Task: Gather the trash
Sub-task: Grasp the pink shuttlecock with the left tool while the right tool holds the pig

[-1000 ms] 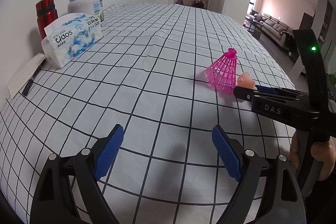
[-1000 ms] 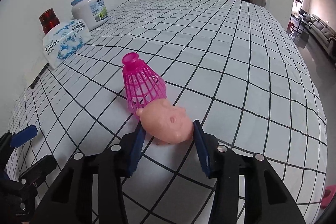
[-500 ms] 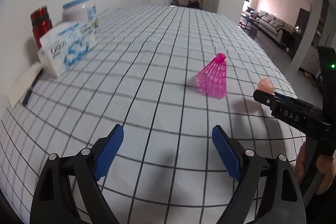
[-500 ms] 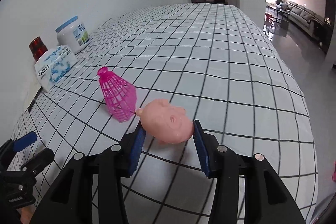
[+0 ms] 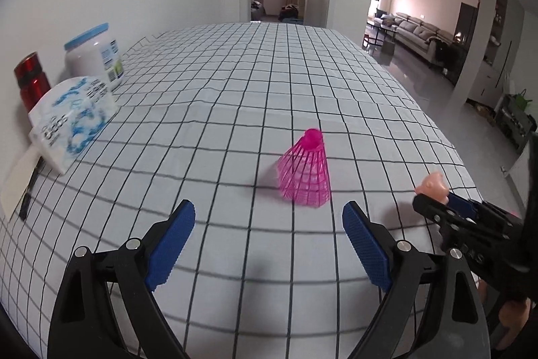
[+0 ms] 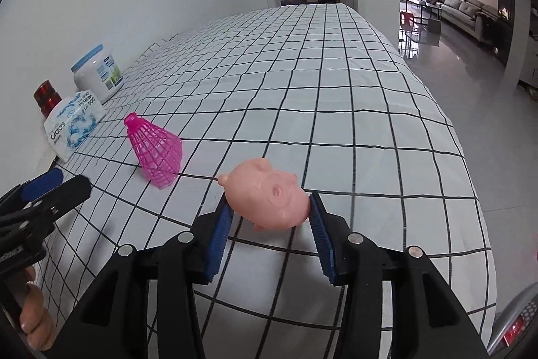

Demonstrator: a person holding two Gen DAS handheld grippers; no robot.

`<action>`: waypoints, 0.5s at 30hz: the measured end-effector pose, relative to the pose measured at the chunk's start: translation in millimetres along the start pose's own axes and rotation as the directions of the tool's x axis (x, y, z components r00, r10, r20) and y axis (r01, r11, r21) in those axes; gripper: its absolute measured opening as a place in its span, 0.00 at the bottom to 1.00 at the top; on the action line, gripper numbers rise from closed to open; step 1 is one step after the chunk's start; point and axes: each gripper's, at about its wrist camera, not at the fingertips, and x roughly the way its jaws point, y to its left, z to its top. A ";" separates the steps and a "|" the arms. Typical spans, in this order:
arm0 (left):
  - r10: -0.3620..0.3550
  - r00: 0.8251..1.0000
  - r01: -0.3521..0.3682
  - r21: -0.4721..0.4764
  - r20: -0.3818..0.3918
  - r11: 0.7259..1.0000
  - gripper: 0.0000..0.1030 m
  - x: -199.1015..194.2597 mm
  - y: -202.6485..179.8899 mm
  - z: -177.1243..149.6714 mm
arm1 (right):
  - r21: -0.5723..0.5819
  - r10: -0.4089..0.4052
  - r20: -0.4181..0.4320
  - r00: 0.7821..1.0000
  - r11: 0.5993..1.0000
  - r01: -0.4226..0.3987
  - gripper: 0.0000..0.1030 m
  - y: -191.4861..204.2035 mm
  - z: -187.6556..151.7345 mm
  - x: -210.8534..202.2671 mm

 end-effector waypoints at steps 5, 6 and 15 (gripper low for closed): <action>0.003 1.000 -0.003 0.023 -0.003 1.000 0.85 22.3 -14.1 9.6 | 0.025 0.015 0.001 1.000 1.000 -0.015 0.43 -6.0 -0.3 -0.6; 0.001 1.000 -0.001 0.022 -0.007 1.000 0.85 26.2 -15.5 10.8 | 0.028 0.018 0.001 1.000 0.999 -0.018 0.43 -6.6 -0.5 -0.7; -0.013 0.997 0.013 -0.003 -0.075 1.000 0.85 60.9 -25.4 12.0 | 0.081 0.059 -0.017 0.998 0.995 -0.058 0.43 -15.3 -1.8 2.8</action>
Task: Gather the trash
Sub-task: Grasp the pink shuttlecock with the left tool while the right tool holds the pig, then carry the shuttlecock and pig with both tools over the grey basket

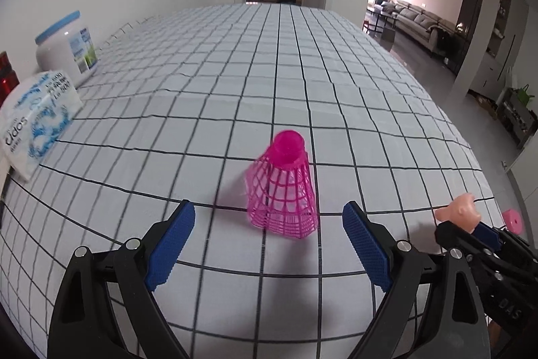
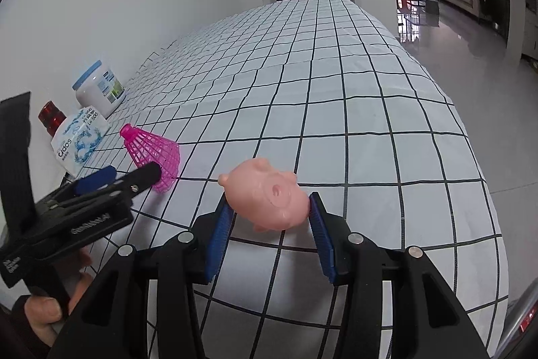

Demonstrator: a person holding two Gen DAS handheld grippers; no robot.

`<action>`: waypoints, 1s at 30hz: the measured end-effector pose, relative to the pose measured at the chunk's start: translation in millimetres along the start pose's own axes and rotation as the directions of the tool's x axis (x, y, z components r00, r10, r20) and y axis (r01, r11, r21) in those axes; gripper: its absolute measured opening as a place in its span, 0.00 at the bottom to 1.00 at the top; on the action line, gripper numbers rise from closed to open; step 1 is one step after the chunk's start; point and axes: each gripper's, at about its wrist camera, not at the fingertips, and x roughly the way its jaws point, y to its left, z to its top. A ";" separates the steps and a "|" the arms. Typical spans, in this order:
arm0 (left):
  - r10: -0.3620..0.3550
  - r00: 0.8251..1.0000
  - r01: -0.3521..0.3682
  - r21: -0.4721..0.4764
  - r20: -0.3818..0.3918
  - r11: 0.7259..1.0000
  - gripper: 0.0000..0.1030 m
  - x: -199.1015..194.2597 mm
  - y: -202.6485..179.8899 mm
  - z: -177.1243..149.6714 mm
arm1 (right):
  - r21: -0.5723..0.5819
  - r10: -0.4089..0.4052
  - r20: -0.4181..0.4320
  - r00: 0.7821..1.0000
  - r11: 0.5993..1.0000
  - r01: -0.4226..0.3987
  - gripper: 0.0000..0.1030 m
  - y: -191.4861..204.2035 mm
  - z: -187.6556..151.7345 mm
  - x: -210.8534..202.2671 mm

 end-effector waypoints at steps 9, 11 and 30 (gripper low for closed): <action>0.033 0.999 -0.033 -0.008 -0.003 0.999 0.78 11.4 0.7 6.6 | 0.000 0.001 0.000 1.000 1.000 -0.001 0.43 0.0 -1.2 -0.2; 0.039 0.999 -0.040 -0.006 -0.009 0.999 0.74 14.0 0.7 7.8 | 0.002 0.002 -0.001 1.000 1.000 -0.002 0.43 -0.1 -1.3 -0.3; 0.034 0.998 -0.036 0.035 0.051 0.999 0.31 -14.9 2.8 -13.6 | 0.010 -0.022 0.022 1.000 1.000 0.021 0.43 2.6 -7.6 -6.8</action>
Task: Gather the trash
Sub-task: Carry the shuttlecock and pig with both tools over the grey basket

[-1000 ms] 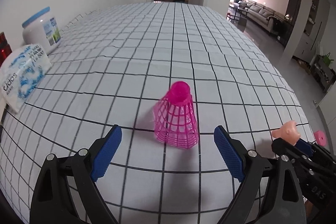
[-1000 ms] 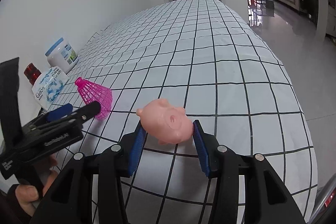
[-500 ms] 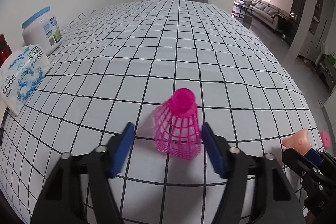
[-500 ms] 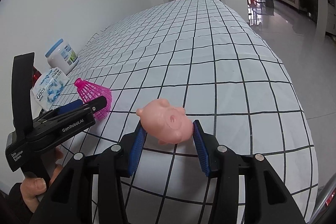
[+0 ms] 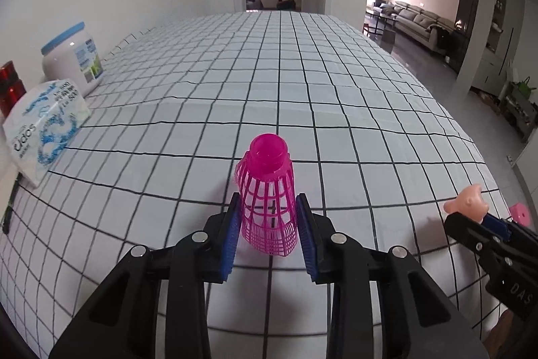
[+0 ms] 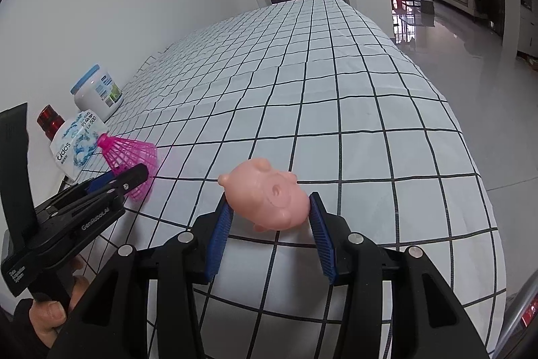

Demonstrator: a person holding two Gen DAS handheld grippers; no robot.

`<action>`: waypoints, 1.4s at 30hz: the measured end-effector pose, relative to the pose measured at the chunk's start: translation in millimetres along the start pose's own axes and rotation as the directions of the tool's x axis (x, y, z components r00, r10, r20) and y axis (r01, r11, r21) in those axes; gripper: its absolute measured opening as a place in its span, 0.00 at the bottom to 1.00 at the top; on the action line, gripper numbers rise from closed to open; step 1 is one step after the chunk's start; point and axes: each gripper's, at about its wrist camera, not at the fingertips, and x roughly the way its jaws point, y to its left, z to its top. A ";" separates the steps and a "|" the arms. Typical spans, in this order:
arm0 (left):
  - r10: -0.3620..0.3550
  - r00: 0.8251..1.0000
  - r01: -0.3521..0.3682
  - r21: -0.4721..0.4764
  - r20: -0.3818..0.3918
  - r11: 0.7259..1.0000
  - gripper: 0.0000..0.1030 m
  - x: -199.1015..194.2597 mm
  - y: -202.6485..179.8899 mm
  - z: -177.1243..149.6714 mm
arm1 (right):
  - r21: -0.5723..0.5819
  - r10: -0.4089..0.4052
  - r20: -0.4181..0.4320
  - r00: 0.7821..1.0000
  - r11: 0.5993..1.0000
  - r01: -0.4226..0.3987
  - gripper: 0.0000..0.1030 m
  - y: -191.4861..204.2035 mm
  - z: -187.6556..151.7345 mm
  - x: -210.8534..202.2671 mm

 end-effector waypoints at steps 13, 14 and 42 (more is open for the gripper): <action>-0.023 0.997 0.018 0.064 0.072 0.998 0.31 -64.7 -14.7 -31.9 | 0.031 -0.023 0.054 0.998 0.999 0.022 0.43 0.7 -38.9 -42.7; -0.029 0.996 0.023 0.075 0.078 0.997 0.31 -69.7 -17.8 -33.9 | 0.033 -0.029 0.056 0.998 0.999 0.028 0.43 0.8 -44.7 -48.6; -0.403 0.915 0.378 0.341 0.004 0.861 0.31 -162.5 -206.8 -112.1 | 0.321 -0.362 0.152 0.920 0.898 0.300 0.43 -136.3 -187.2 -245.3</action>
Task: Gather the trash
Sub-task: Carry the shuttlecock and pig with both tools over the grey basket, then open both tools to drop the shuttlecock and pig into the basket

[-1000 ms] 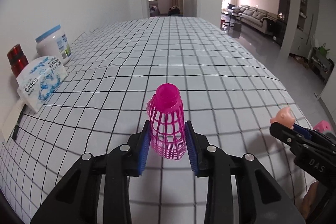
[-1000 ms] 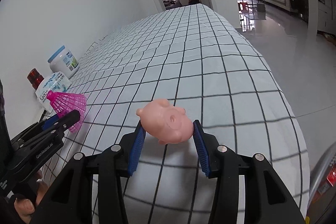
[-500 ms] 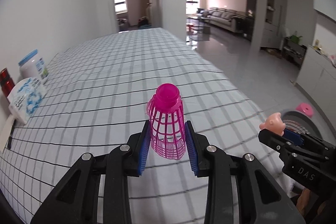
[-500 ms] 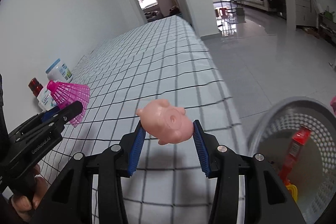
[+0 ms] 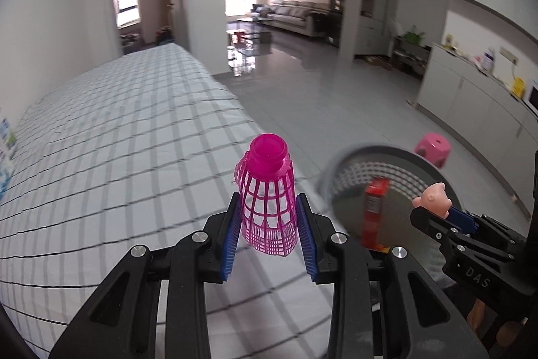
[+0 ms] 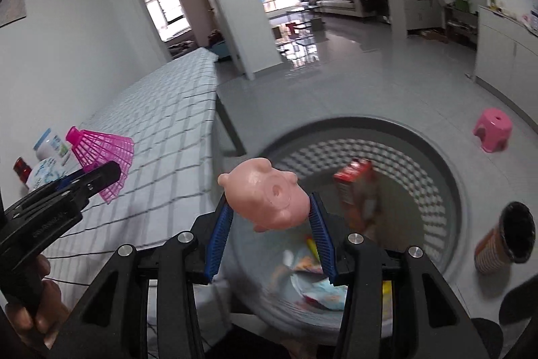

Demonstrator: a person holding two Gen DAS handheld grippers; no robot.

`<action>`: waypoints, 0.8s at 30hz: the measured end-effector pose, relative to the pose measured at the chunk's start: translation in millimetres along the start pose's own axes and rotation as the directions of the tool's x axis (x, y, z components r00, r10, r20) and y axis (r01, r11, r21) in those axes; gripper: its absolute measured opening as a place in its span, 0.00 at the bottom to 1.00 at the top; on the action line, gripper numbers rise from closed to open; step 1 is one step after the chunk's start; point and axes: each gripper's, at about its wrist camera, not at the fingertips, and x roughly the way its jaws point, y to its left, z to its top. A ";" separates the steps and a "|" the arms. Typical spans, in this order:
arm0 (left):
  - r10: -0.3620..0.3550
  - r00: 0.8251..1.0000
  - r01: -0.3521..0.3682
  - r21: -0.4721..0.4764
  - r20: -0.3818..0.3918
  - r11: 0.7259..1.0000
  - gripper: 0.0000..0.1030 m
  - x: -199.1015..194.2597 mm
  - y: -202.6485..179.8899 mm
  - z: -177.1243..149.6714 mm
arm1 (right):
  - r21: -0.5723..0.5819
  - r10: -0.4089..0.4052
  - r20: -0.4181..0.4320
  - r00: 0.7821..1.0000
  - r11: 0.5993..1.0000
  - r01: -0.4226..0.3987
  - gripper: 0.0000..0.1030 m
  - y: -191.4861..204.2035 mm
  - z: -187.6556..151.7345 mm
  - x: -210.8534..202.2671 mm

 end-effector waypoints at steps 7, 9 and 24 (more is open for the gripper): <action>-0.060 0.996 0.064 0.064 -0.061 0.996 0.32 24.5 -44.2 -4.7 | 0.043 -0.076 -0.022 0.997 0.996 0.077 0.43 -41.5 -11.6 -0.8; -0.070 0.994 0.076 0.074 -0.080 0.994 0.32 33.3 -53.8 -3.6 | 0.059 -0.076 -0.031 0.997 0.995 0.078 0.43 -47.1 -12.5 2.7; -0.100 0.984 0.119 0.123 -0.147 0.985 0.39 65.6 -92.3 -2.6 | 0.082 -0.088 -0.071 0.994 0.992 0.094 0.44 -72.8 -17.4 10.7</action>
